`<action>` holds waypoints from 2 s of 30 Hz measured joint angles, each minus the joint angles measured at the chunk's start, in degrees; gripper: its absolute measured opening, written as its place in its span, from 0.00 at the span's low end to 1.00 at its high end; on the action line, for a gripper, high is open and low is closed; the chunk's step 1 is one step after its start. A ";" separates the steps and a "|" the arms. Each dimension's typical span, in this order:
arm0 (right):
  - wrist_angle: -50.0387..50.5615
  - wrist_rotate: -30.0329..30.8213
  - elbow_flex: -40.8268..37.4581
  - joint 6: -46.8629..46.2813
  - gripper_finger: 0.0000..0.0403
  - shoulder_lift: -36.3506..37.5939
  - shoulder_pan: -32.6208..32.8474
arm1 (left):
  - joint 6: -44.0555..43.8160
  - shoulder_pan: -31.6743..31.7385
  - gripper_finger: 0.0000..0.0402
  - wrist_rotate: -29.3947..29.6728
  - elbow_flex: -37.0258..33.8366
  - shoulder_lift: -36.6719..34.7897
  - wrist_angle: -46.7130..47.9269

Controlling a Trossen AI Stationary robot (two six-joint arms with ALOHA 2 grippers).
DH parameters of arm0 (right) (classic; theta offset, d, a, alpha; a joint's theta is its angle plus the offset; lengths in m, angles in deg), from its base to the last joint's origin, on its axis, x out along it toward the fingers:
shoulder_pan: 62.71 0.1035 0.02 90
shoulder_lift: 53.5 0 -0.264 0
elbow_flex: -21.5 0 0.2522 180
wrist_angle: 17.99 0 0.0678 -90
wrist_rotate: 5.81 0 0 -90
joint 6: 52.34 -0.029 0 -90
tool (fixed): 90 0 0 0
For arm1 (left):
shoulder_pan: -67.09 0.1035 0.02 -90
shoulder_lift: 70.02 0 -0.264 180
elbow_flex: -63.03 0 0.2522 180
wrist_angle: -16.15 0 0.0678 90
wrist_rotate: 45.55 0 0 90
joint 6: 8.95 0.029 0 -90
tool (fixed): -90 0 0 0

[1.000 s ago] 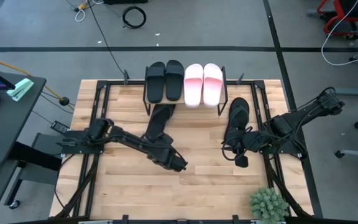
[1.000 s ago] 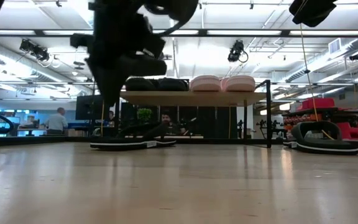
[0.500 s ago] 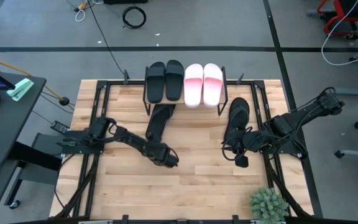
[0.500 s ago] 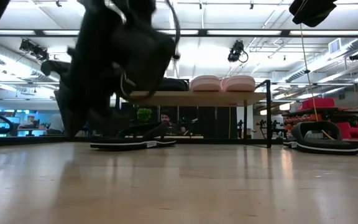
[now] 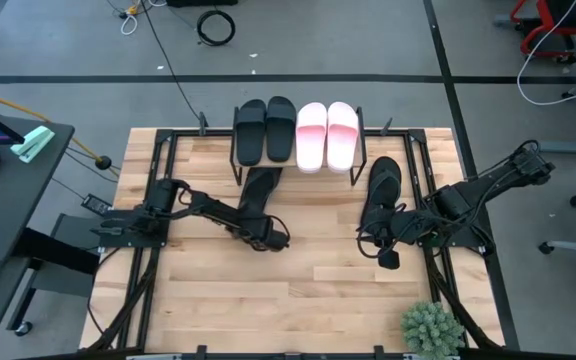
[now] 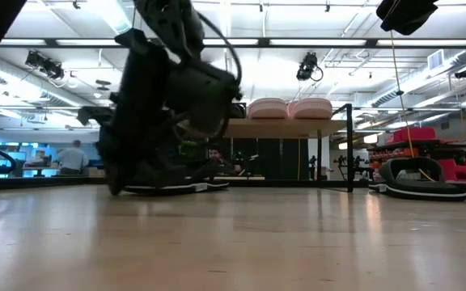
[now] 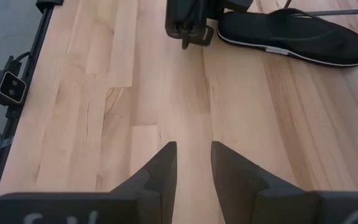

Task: Pick and place slides into the shelf
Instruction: Put the left black slipper under the shelf

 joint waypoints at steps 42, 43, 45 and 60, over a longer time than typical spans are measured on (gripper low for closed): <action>-0.02 0.59 0.00 0.04 0.26 0.00 0.00 | 13.42 0.52 0.01 3.90 9.26 0.61 -11.37; -0.02 0.59 0.00 0.04 0.26 0.00 0.01 | 13.44 0.80 0.01 3.96 9.26 0.61 -11.17; -0.02 0.61 0.00 0.04 0.26 0.00 0.01 | 13.95 1.50 0.01 3.96 9.26 0.57 -11.34; 0.00 0.61 0.00 0.04 0.26 0.02 0.01 | 20.07 11.06 0.01 3.05 9.29 0.33 -12.74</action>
